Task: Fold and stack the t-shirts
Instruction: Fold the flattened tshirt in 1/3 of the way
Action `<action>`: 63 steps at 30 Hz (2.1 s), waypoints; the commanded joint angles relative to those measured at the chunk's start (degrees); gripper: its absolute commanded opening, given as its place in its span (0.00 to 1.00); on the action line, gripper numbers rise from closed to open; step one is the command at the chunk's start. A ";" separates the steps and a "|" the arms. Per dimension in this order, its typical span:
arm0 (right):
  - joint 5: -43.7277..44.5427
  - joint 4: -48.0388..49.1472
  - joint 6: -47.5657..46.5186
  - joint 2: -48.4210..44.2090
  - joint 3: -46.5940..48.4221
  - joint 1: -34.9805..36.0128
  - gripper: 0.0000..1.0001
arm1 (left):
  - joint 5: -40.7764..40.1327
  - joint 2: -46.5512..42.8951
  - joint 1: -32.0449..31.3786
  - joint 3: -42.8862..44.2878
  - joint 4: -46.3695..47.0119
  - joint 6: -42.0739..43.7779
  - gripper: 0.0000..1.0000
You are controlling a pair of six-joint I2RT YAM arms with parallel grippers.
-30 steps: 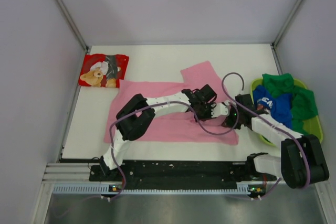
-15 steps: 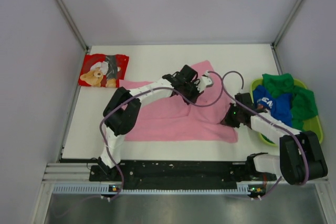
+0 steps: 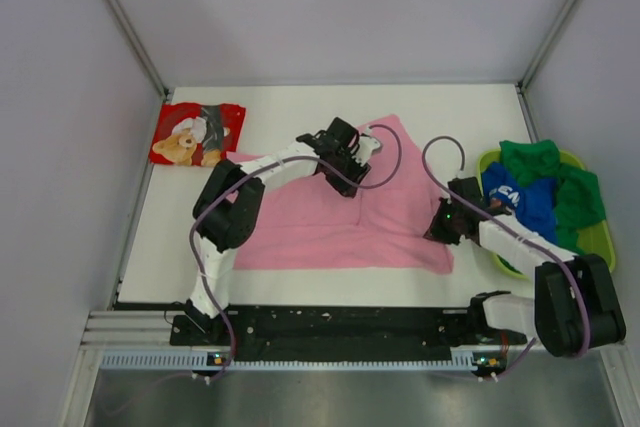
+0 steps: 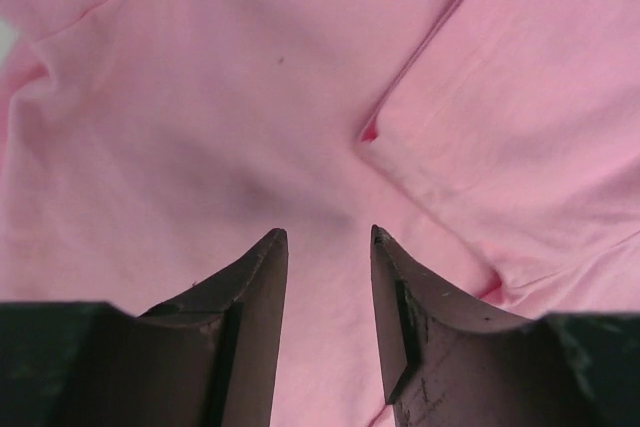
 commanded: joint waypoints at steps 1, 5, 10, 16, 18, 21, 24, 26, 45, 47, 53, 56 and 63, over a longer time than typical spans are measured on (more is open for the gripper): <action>5.59 -9.86 -4.44 -4.26 6.41 -0.17 0.05 | -0.87 -7.75 0.73 0.28 -4.82 4.00 0.44; 10.61 -17.52 -5.86 -9.10 11.17 0.71 0.37 | -0.44 -16.36 0.82 -4.99 -9.81 15.05 0.48; 2.27 -19.20 0.71 -12.62 6.97 0.62 0.72 | -4.02 -27.42 1.08 -16.04 -22.56 29.30 0.50; 4.81 -33.07 13.55 -14.38 5.55 0.27 0.70 | -14.93 -40.36 3.45 -34.95 -29.78 34.77 0.55; 4.11 -34.84 17.94 -15.78 4.06 0.27 0.69 | -18.09 -44.75 5.64 -39.43 -30.75 36.00 0.59; 4.72 -34.76 26.10 -17.46 0.11 0.27 0.66 | -20.64 -49.68 9.94 -44.89 -28.74 38.90 0.63; 5.87 -33.10 31.40 -16.67 -2.79 0.27 0.60 | -22.05 -51.62 15.22 -49.81 -26.28 41.18 0.64; 7.62 -29.85 32.55 -16.05 -3.94 0.19 0.58 | -21.97 -51.72 17.33 -52.71 -23.21 42.24 0.64; 9.48 -44.50 25.43 -18.86 2.38 -0.96 0.00 | -18.02 -53.55 23.84 -53.87 -23.62 39.43 0.00; 8.77 -46.26 25.61 -19.65 2.99 -0.96 0.00 | -17.58 -55.05 23.84 -52.73 -26.34 39.52 0.00; 7.63 -54.34 26.22 -20.97 7.12 -0.87 0.00 | -13.27 -55.58 23.76 -50.62 -36.44 39.96 0.00; 6.84 -57.86 25.79 -20.97 9.76 -0.87 0.00 | -12.21 -56.02 23.76 -50.35 -40.67 40.92 0.00; 3.32 -62.00 21.05 -19.75 14.51 -0.96 0.06 | -10.36 -54.44 23.67 -47.81 -44.99 41.81 0.62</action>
